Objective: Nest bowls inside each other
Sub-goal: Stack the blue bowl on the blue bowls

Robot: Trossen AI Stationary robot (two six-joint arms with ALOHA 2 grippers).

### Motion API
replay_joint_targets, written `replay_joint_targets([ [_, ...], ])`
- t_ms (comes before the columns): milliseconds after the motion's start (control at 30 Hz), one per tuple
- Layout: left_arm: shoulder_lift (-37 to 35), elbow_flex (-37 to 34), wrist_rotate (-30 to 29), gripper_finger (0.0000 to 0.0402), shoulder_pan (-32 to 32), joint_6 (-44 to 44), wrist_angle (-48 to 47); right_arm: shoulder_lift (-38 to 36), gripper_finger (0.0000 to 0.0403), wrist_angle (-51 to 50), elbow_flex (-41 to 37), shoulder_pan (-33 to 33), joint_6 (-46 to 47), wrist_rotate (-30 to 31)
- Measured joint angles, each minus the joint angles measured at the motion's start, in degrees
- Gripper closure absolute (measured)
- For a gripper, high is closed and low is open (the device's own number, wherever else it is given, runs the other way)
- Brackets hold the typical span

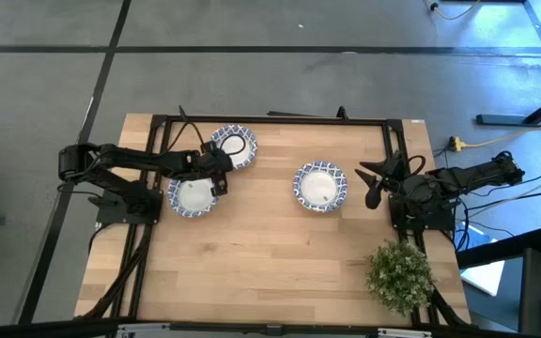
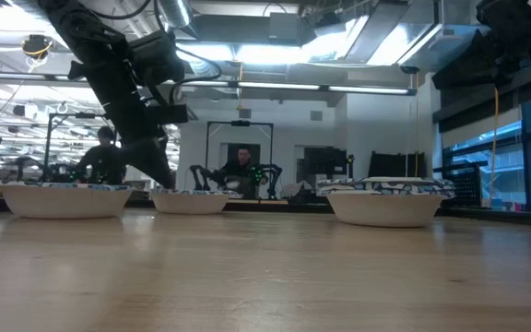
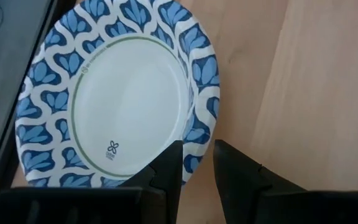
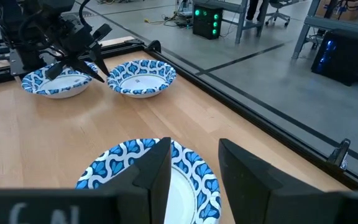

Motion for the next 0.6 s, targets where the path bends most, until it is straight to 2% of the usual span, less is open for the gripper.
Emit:
replay_joint_targets([
  [200,0.0,0.0,0.31,0.0317,0.0,-0.08,-1.63,-0.01,0.0267,-0.26,0.0,0.01,0.0,0.01],
  [467,0.0,0.0,-2.62,0.0317,0.08,0.0,-1.71,-0.01,0.0267,-0.26,0.0,-0.01,-0.22,0.03],
  [600,0.13,0.0,-1.03,0.0317,0.59,-0.05,-1.77,-0.01,0.0267,-0.26,0.0,0.0,-0.22,0.03],
])
